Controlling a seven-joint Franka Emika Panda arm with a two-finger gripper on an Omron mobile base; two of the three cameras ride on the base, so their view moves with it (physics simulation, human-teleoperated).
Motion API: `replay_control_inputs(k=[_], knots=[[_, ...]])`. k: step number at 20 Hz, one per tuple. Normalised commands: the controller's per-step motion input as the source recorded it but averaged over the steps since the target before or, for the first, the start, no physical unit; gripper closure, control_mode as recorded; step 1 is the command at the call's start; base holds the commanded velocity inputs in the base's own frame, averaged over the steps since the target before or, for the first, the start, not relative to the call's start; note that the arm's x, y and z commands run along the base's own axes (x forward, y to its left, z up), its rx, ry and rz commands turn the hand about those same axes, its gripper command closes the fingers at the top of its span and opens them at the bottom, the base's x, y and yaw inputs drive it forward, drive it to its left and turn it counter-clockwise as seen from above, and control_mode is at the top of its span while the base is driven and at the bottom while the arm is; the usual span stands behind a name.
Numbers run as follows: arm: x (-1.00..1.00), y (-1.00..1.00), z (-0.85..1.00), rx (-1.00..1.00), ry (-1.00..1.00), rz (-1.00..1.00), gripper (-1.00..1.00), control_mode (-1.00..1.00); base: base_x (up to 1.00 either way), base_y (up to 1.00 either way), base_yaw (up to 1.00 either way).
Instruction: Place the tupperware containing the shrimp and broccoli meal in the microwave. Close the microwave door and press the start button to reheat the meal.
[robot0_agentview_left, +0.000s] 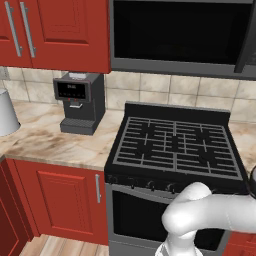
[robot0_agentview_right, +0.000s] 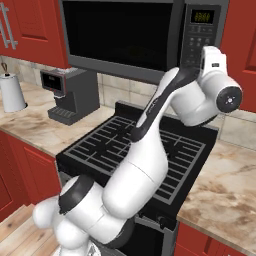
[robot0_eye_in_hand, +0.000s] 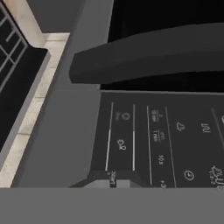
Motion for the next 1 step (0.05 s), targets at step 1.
replay_control_inputs(k=[1], knots=[[0.36,0.11,-0.31,-0.05,-0.07,-0.17,1.0,-1.0,0.0,0.0,0.0]])
